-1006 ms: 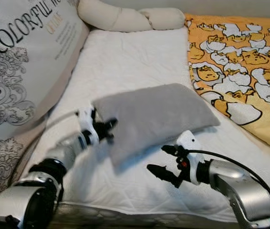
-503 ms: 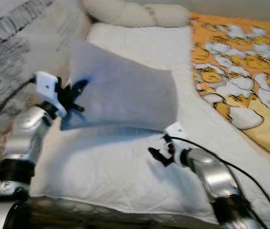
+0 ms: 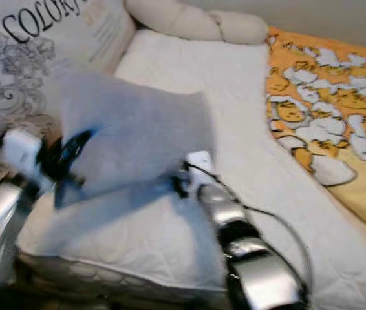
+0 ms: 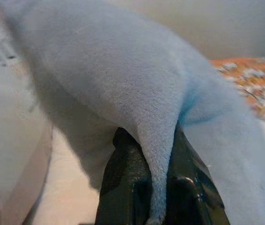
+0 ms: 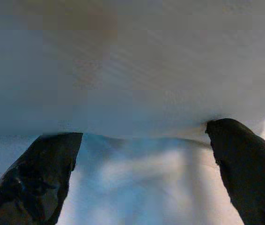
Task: Clean up the room
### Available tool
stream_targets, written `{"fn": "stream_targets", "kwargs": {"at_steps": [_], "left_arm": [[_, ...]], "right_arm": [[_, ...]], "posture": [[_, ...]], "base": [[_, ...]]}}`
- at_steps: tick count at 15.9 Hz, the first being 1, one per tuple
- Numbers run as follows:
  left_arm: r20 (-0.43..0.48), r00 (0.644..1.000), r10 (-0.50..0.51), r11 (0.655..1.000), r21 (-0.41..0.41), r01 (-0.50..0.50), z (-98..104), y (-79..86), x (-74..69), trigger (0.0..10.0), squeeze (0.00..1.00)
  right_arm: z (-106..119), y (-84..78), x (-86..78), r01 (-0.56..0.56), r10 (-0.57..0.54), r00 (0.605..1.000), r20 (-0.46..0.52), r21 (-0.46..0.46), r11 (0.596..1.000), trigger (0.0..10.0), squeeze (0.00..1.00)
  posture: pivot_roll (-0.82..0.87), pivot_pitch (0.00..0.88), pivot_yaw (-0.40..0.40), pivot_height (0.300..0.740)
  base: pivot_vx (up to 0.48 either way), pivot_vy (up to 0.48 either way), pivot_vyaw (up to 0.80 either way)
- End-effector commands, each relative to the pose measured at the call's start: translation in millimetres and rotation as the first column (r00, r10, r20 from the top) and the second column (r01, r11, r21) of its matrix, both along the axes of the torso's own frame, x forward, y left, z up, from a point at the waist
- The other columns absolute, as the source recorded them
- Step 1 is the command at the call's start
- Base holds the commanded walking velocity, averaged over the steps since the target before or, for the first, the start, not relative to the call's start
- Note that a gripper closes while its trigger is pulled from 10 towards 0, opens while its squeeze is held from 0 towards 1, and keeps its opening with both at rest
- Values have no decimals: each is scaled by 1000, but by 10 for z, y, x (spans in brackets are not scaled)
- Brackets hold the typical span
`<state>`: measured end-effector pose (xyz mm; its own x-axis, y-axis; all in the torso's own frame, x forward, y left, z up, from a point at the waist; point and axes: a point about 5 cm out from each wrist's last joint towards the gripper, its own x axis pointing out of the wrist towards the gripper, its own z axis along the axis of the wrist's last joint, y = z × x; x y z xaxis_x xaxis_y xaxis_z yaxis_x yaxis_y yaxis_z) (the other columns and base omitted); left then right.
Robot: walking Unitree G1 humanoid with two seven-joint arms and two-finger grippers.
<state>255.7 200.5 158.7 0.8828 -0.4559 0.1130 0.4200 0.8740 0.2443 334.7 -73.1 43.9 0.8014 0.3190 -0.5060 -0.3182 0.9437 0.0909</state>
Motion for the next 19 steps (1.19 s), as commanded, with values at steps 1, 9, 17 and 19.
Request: {"fn": "stream_targets", "kwargs": {"at_steps": [1, 9, 17, 19], "left_arm": [[37, 996, -84, 996, 35, 82, 52, -132, -95, 0, 0], [27, 999, -36, 980, 196, 30, -91, -39, -582, 0, 0], [-69, 992, 108, 960, 267, -86, -359, 74, -550, 10000, 1000], [-68, 994, 87, 967, 247, -68, -344, 76, -522, 10000, 1000]], "right_arm": [[82, 124, 43, -5, 4, 999, 35, 25, 1000, 10000, 0], [282, 821, -44, -184, 171, 980, 106, 126, 975, 10000, 0], [28, 419, -69, -71, 67, 997, 46, 89, 994, 10000, 0], [-3, 202, -33, -11, 6, 999, 46, 109, 994, 10000, 0]], "posture": [[233, 0, -128, 740], [310, 0, -165, 740], [270, 0, -148, 740], [254, 0, -134, 740]], "base": [[0, 0, 0], [0, 0, 0], [0, 0, 0], [0, 0, 0]]}}
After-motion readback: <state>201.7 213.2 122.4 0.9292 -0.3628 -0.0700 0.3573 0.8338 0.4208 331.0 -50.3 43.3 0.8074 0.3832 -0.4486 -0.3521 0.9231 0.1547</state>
